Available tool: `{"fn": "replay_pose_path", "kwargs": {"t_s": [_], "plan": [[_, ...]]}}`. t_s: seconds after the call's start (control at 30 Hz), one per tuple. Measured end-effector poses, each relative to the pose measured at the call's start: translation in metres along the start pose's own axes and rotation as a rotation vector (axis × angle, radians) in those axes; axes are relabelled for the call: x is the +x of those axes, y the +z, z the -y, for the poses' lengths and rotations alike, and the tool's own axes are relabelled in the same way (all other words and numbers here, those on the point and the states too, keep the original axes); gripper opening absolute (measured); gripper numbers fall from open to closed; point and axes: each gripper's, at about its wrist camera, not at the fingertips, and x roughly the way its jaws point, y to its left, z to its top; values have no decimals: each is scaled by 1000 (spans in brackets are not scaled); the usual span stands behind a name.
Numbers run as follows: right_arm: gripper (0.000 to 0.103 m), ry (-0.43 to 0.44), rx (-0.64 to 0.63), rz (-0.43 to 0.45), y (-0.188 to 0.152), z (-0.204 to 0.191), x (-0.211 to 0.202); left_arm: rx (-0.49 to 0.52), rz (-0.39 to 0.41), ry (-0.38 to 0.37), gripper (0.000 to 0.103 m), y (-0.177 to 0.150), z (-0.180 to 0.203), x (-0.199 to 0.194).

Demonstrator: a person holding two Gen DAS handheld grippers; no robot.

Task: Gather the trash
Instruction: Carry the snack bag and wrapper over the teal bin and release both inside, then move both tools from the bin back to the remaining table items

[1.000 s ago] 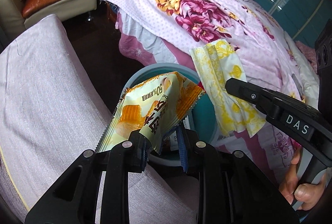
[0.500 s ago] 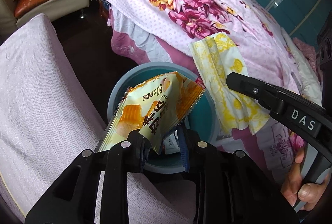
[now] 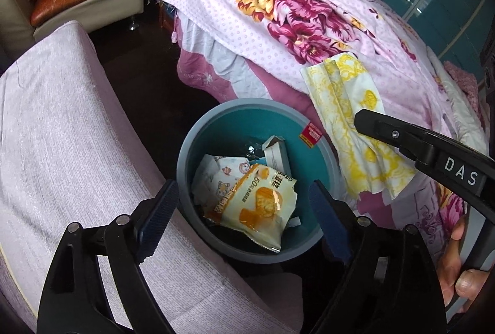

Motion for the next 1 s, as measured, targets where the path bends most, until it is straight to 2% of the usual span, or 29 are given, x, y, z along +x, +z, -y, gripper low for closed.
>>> {"fn": "replay_pose_path", "kwargs": {"t_s": [0.23,0.27,0.3,0.37,0.43,0.6,1.0], "plan": [[11,-10,-17,-24,0,-13,10,-54,-23,0,89,-12,-25,-5],[16,-12,-15,-31,0,-15,13,-57,-24,0,89,-14,-28,-6],[32,-16,-15,-33,0,-16,13,-58,-24,4,89,-15,-30,-8],[53,-39,-21,-35,-1,-20,16,-57,-26,14,89,-18,-33,-9],[56,-46,-19,-44,-3,-22,18,-62,-29,17,89,-21,-37,-11],[71,-61,-20,-63,-8,-28,20,-82,-32,16,89,-30,-47,-15],[78,-55,-61,-108,-20,-62,18,-145,-7,23,90,-50,-77,-40]]}}
